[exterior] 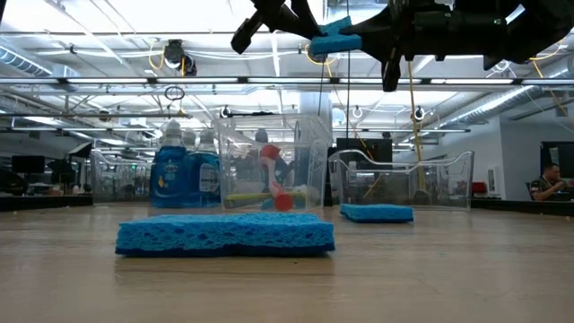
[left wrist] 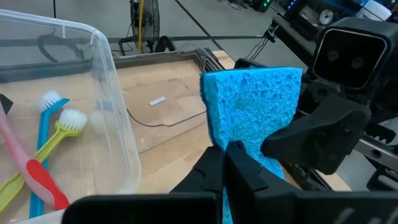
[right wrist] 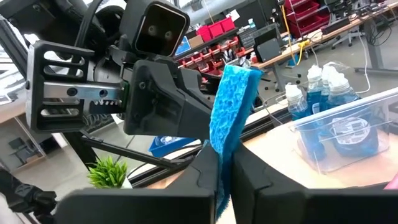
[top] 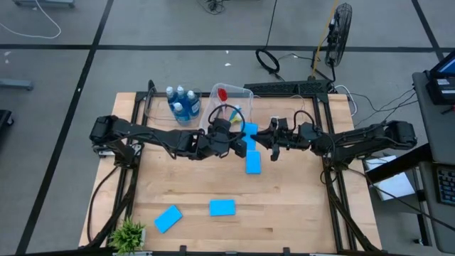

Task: Pick & Place Kitchen Sink Supplies
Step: Put the blue sponge into the right transparent bin

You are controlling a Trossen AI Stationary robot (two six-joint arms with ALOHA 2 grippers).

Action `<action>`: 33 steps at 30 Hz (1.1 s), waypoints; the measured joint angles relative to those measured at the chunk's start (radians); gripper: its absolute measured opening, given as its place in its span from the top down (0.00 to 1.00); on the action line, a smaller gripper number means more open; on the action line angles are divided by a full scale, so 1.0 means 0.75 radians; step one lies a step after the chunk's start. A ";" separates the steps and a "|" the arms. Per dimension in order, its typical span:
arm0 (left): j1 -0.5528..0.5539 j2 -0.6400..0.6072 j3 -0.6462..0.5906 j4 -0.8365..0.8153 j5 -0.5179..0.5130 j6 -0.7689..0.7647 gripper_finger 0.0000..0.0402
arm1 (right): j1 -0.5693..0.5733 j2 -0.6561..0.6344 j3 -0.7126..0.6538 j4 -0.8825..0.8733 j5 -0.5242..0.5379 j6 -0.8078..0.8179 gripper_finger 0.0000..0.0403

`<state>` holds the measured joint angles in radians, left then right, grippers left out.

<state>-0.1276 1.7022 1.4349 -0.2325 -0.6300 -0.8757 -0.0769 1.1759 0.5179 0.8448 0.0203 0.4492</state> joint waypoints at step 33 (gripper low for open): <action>0.023 -0.016 0.002 -0.005 0.076 0.213 0.33 | -0.171 -0.293 0.000 -0.543 0.090 -0.160 1.00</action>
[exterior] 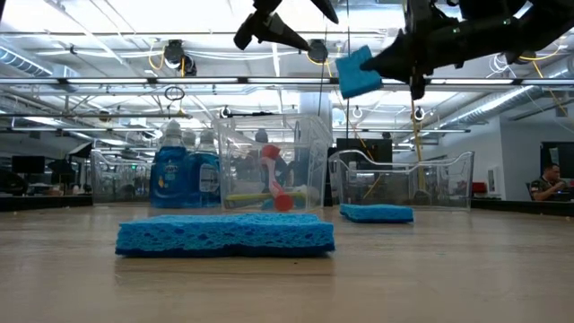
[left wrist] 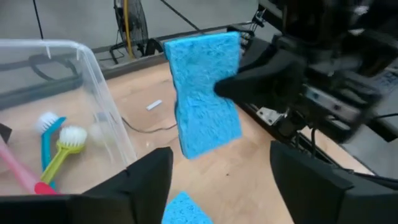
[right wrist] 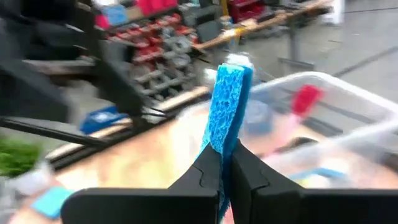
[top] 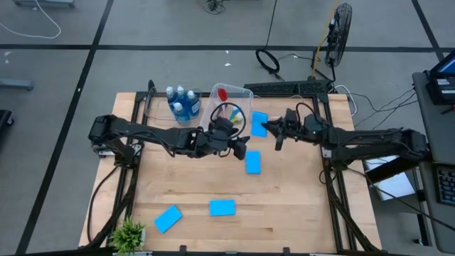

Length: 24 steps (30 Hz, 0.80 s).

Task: Pick & Place Kitchen Sink Supplies
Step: Put the blue sponge into the right transparent bin

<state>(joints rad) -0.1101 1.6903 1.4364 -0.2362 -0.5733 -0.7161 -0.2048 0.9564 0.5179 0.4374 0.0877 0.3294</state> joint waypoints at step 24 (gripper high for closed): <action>-0.033 -0.066 0.000 -0.125 -0.055 0.144 0.15 | -0.507 -0.167 0.000 -0.544 0.125 -0.247 1.00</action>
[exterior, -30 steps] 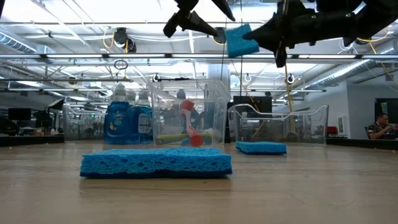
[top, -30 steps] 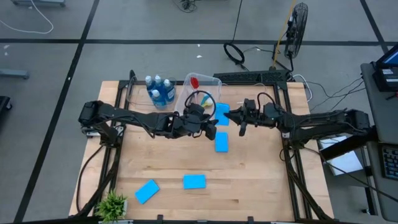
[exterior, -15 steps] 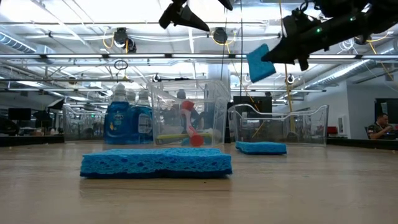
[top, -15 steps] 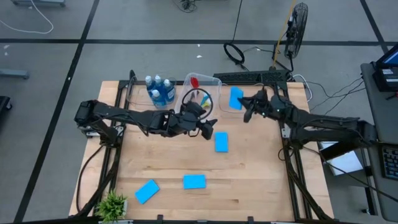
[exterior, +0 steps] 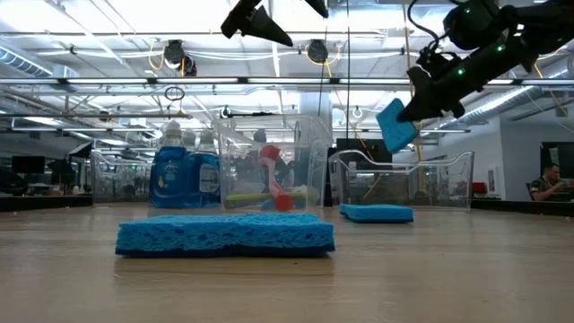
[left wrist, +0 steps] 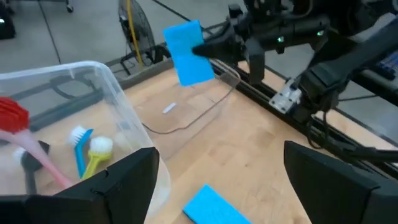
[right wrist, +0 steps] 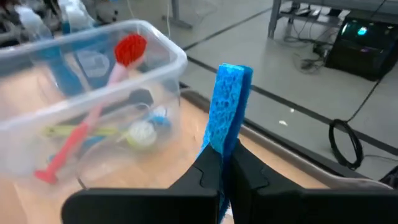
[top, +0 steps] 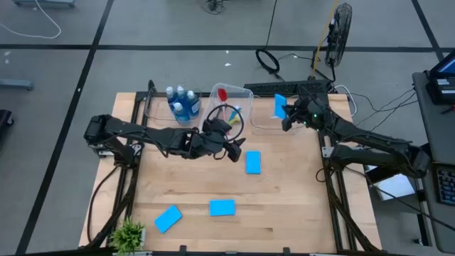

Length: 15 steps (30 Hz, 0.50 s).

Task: Pick & Place Kitchen Sink Supplies
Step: Put the blue sponge into the right transparent bin

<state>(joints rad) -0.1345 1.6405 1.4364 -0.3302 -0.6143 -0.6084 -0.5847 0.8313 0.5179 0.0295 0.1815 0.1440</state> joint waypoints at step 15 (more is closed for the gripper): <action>-0.091 -0.135 -0.018 -0.214 -0.268 -0.127 0.15 | -0.154 0.004 0.000 -0.103 -0.075 -0.076 1.00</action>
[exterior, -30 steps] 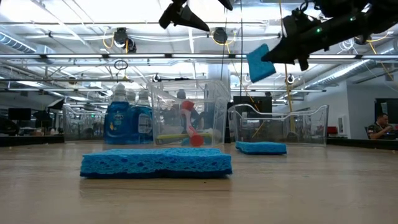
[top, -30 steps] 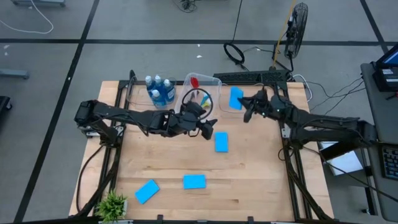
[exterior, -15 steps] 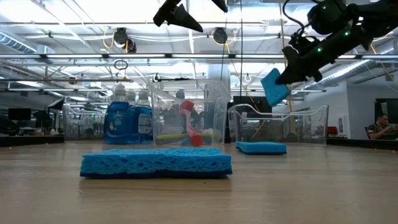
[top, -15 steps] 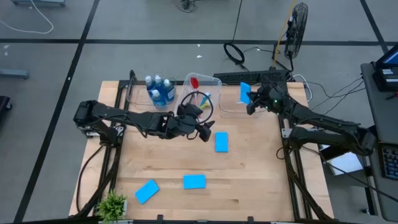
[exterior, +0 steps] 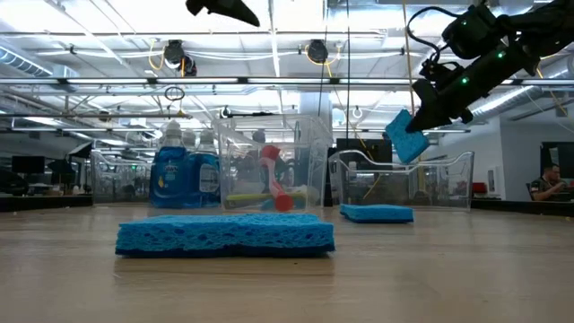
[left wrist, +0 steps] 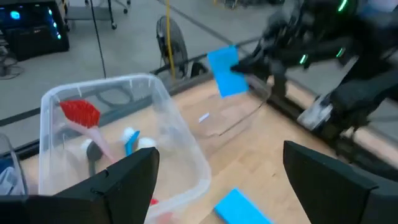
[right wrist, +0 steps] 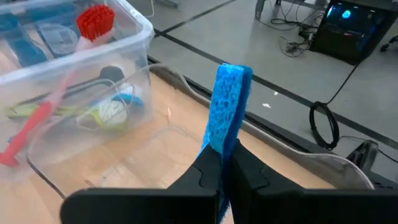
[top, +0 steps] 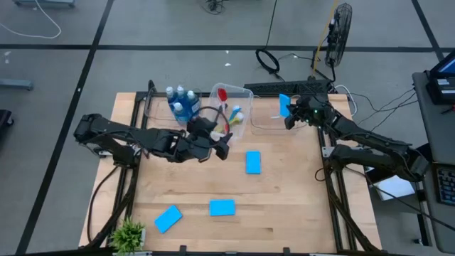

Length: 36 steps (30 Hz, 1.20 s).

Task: Pick & Place Kitchen Sink Supplies
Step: Put the blue sponge into the right transparent bin

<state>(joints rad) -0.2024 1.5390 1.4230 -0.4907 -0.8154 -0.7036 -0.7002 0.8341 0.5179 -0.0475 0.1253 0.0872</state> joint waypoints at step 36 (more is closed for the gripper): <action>-0.016 -0.704 -0.456 -0.054 -0.017 0.215 0.13 | -0.054 0.160 0.001 -0.212 0.116 0.067 0.99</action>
<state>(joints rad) -0.2146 1.0109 1.0813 -0.5310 -0.8284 -0.5422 -0.7406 0.9543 0.5182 -0.2066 0.2123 0.1375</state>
